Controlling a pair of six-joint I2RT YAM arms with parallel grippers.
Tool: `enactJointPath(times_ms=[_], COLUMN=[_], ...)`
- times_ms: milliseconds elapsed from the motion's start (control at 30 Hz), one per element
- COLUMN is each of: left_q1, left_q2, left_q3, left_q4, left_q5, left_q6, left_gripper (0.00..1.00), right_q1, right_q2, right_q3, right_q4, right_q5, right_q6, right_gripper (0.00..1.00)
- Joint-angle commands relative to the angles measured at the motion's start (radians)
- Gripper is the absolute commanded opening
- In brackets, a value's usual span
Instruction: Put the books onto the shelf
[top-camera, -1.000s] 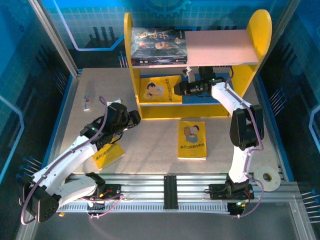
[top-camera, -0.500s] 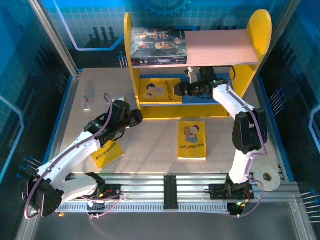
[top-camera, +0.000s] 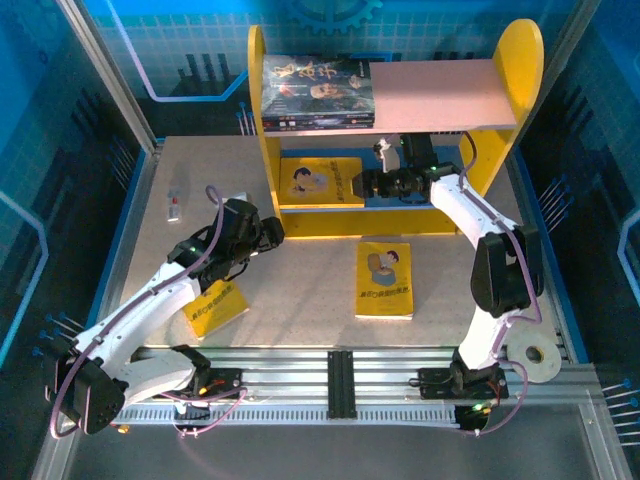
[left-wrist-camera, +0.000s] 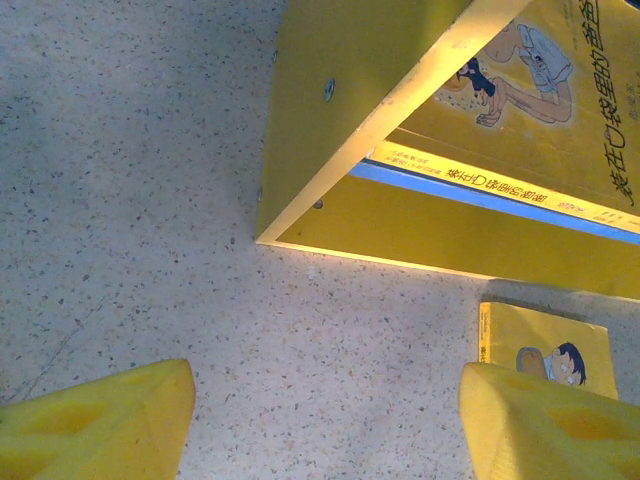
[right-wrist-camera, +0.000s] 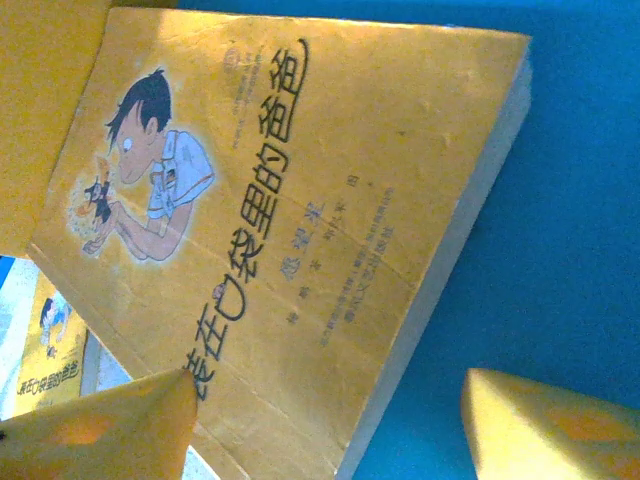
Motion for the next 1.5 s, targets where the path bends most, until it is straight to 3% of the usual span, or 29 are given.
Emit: enactJointPath(times_ms=[0, 500, 1000, 1200, 1467], left_q1=[0.013, 0.017, 0.017, 0.017, -0.002], left_q2=[-0.006, -0.034, -0.048, -0.063, -0.038], left_q3=[-0.014, -0.037, -0.028, -0.053, -0.180], left_q4=[0.025, 0.016, -0.011, -0.025, 0.067], left_q5=[0.026, 0.038, 0.041, 0.052, 0.148], left_q6=[0.021, 0.018, 0.031, 0.026, -0.050], left_gripper=[0.71, 0.71, 0.72, 0.72, 0.70], right_q1=[0.034, 0.077, -0.001, -0.001, -0.029], right_q2=[-0.021, 0.035, -0.089, -0.235, -0.478], right_q3=[0.015, 0.085, -0.013, -0.225, -0.461], right_q4=[-0.036, -0.049, -0.028, 0.019, -0.015], right_q5=[-0.001, 0.000, 0.015, 0.030, 0.085], right_q6=[-0.024, -0.017, -0.001, 0.020, 0.025], right_gripper=[0.68, 0.65, 0.69, 0.68, 0.69])
